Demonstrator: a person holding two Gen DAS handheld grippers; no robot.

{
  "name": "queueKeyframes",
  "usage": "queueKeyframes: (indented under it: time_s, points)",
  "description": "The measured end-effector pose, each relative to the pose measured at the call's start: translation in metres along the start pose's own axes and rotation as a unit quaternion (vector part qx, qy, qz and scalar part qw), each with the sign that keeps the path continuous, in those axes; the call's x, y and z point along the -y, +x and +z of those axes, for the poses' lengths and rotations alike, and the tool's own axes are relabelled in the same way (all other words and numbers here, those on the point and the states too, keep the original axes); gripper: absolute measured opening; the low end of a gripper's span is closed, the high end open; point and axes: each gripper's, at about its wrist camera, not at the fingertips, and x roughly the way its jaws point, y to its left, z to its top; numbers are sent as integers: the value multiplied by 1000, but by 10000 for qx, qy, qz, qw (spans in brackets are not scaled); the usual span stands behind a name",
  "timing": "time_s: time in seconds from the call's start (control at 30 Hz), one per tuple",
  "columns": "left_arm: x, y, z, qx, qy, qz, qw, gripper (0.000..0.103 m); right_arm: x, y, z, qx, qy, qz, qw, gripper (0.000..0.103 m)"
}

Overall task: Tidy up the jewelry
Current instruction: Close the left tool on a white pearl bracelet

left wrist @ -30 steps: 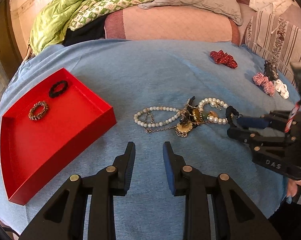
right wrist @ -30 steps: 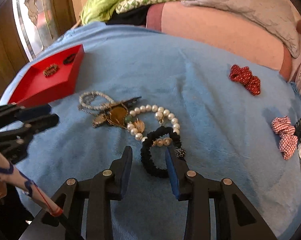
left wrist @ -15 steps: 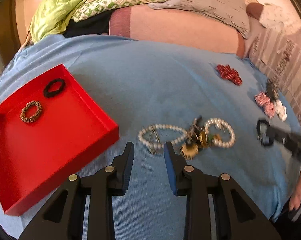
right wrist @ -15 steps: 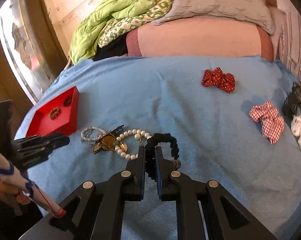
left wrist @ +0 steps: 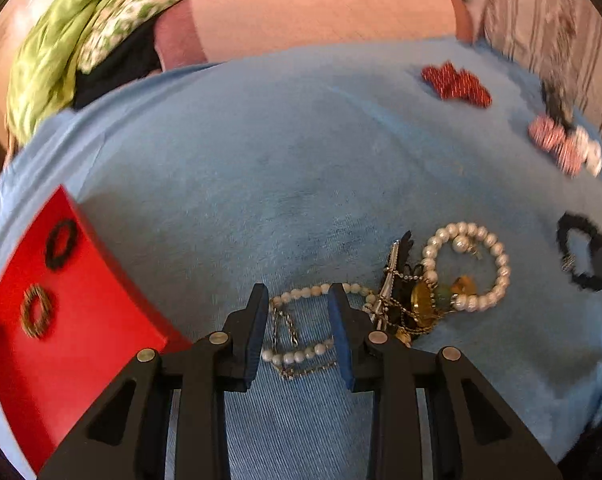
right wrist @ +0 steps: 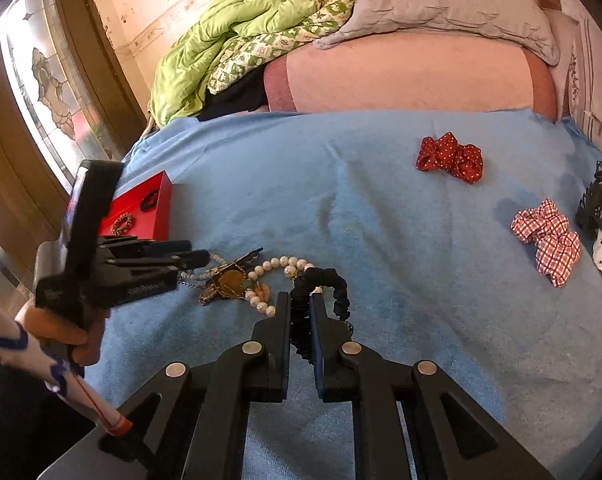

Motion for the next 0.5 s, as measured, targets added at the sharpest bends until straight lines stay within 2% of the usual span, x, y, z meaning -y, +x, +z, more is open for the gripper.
queueKeyframes:
  time_s: [0.1,0.17,0.27,0.3,0.33,0.37,0.4,0.43,0.5]
  points:
    - [4,8,5,-52,249,252,9994,31,0,2,0,-36,-6,8,10000,10]
    - [6,11,7,-21,428,408,9982,37,-1,3,0,-61,-15,22,10000,10]
    - [10,16,10,0,566,494,9972,36,-1,4,0,-63,-13,20,10000,11]
    - [11,18,12,16,568,471,9973,34,-1,4,0,-57,1,15,10000,11]
    - [10,19,15,18,519,370,9980,22,-1,4,0,-51,18,10,10000,11]
    - [9,21,17,15,416,211,9989,14,0,5,1,-47,26,9,10000,11]
    - [10,21,18,64,386,249,9989,12,-1,6,1,-42,33,3,10000,11]
    - [11,21,19,91,402,270,9988,6,0,6,1,-40,31,-1,10000,11]
    - [10,19,20,154,326,165,9992,6,0,5,1,-28,27,-16,10000,11]
